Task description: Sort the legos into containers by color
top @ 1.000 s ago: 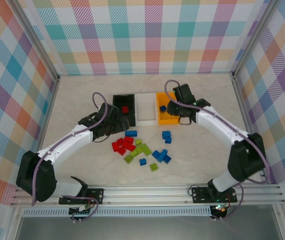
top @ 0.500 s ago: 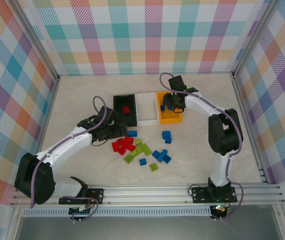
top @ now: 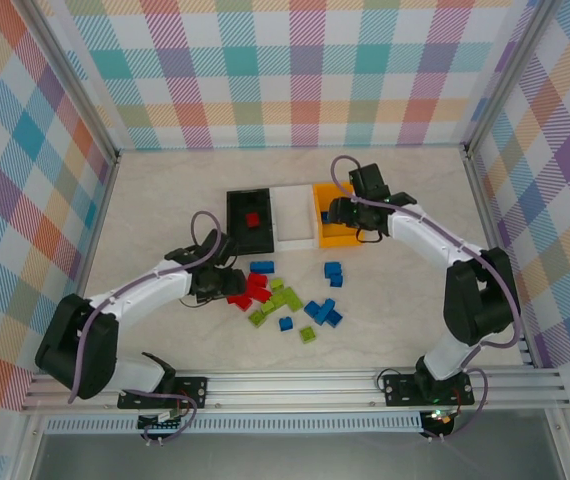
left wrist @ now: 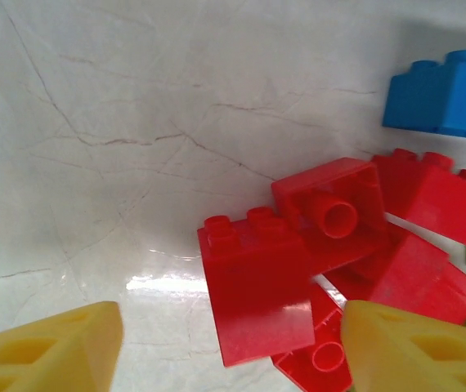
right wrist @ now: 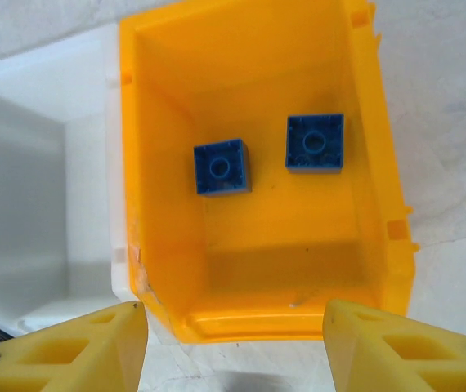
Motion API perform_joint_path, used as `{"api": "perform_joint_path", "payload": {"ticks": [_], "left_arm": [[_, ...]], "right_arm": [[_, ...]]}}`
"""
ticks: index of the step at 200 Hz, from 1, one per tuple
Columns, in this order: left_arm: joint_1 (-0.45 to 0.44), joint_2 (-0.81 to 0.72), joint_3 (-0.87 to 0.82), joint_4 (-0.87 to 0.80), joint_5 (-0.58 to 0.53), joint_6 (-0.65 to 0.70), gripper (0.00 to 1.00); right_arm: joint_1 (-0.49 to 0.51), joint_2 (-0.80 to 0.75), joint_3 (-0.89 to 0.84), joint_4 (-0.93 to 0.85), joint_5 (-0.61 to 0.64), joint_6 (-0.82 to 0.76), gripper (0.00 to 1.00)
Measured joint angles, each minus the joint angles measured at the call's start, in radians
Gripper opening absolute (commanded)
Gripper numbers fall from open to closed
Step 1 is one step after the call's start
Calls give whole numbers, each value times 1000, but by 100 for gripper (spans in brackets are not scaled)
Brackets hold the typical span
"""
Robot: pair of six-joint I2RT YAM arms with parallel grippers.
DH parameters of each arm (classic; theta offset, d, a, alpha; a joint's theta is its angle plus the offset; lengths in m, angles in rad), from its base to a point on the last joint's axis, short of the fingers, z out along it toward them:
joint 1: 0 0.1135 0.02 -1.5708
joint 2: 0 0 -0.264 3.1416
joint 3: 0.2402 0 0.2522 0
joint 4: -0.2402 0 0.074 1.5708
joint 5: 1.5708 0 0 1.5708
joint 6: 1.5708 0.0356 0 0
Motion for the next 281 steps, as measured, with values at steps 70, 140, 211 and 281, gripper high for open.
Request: {"api": "perform_joint_path", "payload": {"ticks": [70, 140, 211, 281], "left_arm": [[-3, 98, -19, 142, 4, -11, 50], [-4, 50, -40, 137, -8, -13, 30], [23, -53, 179, -19, -99, -8, 26], [66, 475, 728, 37, -229, 55, 23]], "right_arm": [[0, -19, -57, 5, 0, 4, 59], [0, -26, -57, 11, 3, 4, 59], [0, -39, -66, 20, 3, 5, 58], [1, -130, -183, 17, -13, 11, 58]]}}
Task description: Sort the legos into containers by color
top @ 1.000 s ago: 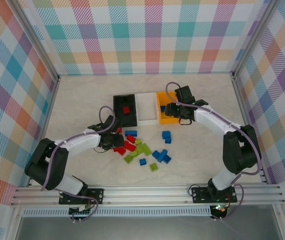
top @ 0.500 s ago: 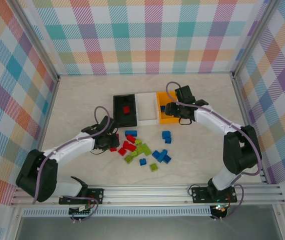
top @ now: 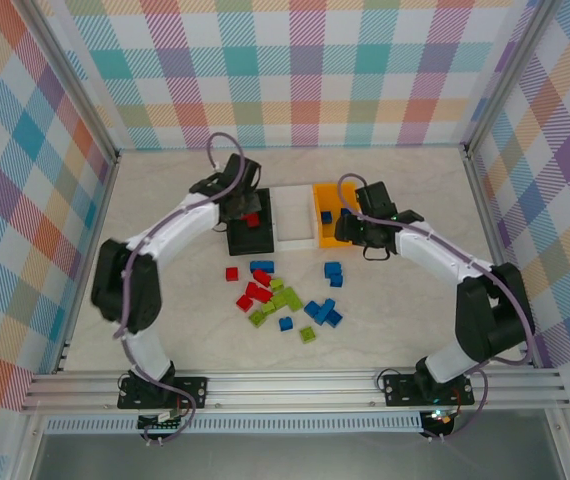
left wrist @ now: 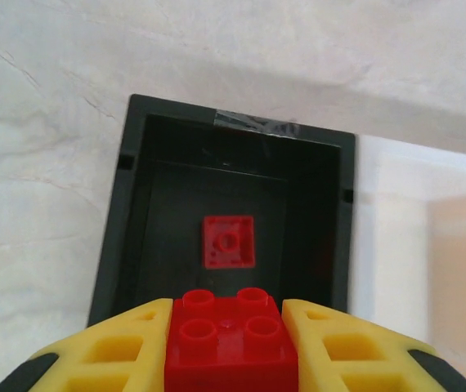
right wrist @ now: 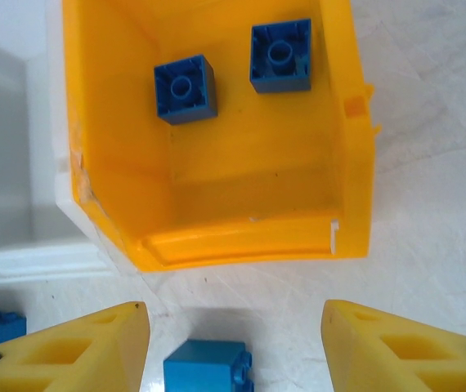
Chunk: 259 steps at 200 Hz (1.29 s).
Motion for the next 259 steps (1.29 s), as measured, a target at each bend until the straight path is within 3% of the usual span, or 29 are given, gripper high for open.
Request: {"api": "perform_joint_path", "payload": {"ticks": [25, 49, 102, 112, 146, 181, 218, 259], "left_arm": [[6, 134, 51, -33, -16, 16, 32], [7, 180, 85, -63, -29, 27, 57], [4, 71, 74, -72, -10, 37, 88], [-3, 6, 42, -58, -2, 27, 100], [-50, -276, -121, -3, 19, 10, 100], [-101, -520, -408, 49, 38, -48, 100], [-102, -648, -668, 37, 45, -114, 100], [-102, -719, -725, 22, 29, -142, 100]], "right_arm": [[14, -53, -44, -9, -15, -1, 60], [49, -99, -100, -17, -26, 0, 62], [93, -123, -212, -31, -37, 47, 70], [92, -114, -214, -31, -36, 54, 69], [100, -15, -207, -2, -31, 67, 67], [136, 45, -177, 34, -22, 72, 69], [167, 113, -119, 46, -2, 72, 70], [168, 195, -69, 46, 32, 72, 68]]}}
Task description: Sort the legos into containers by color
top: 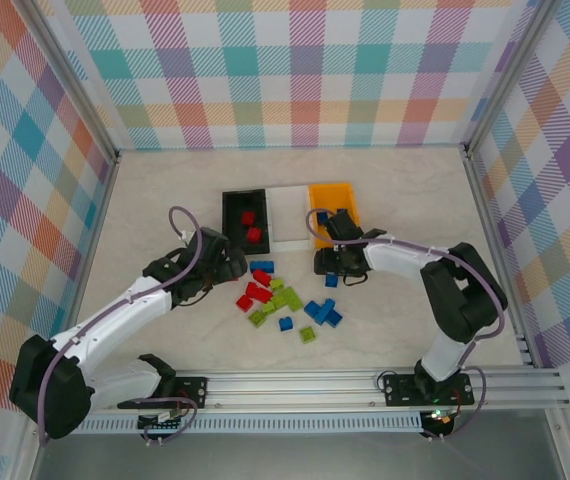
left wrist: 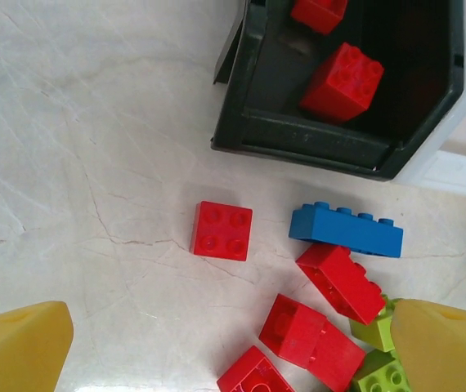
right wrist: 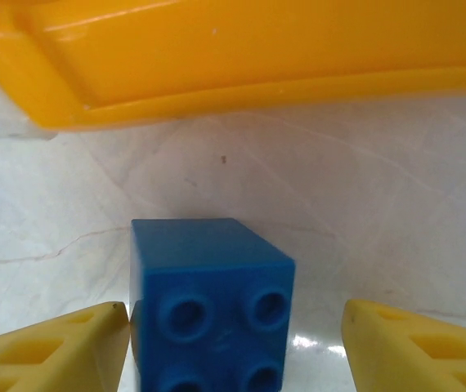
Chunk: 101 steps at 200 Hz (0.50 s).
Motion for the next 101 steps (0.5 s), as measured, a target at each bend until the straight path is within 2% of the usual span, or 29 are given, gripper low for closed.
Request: {"api": "perform_joint_path", "payload": {"ticks": [51, 69, 101], "left_arm": [[0, 20, -1, 2, -5, -8, 100], [0, 28, -1, 2, -5, -8, 100], [0, 38, -1, 4, -5, -8, 100]], "right_arm": [[1, 42, 34, -14, 30, -4, 65], [1, 42, 34, -13, 34, -13, 60], [1, 46, 34, 5, 45, -40, 43]]}}
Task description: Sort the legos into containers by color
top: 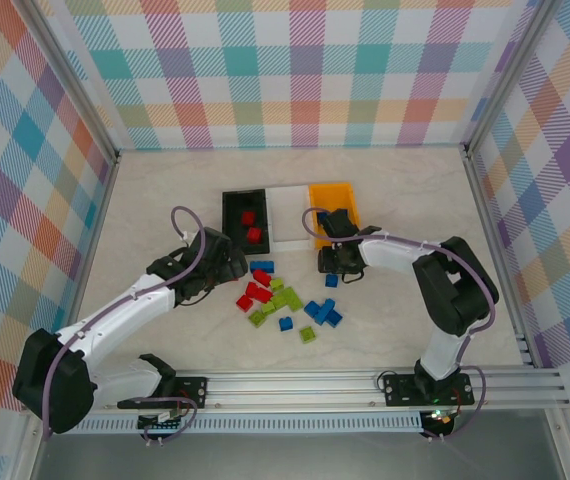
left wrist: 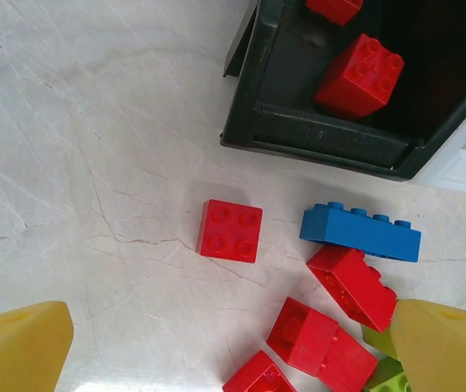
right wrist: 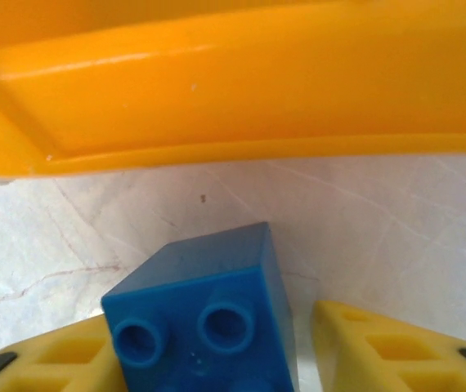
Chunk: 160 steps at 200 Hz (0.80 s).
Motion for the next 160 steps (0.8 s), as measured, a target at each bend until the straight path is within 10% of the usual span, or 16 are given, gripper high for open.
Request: {"api": "perform_joint_path", "payload": {"ticks": [50, 114, 160], "left_arm": [[0, 4, 0, 1, 7, 0, 100], [0, 4, -5, -3, -3, -12, 100], [14, -7, -28, -10, -26, -26, 93]], "right_arm": [[0, -8, -4, 74, 0, -40, 25], [-4, -281, -19, 34, -1, -70, 25], [-95, -76, 268, 3, 0, -93, 28]]}}
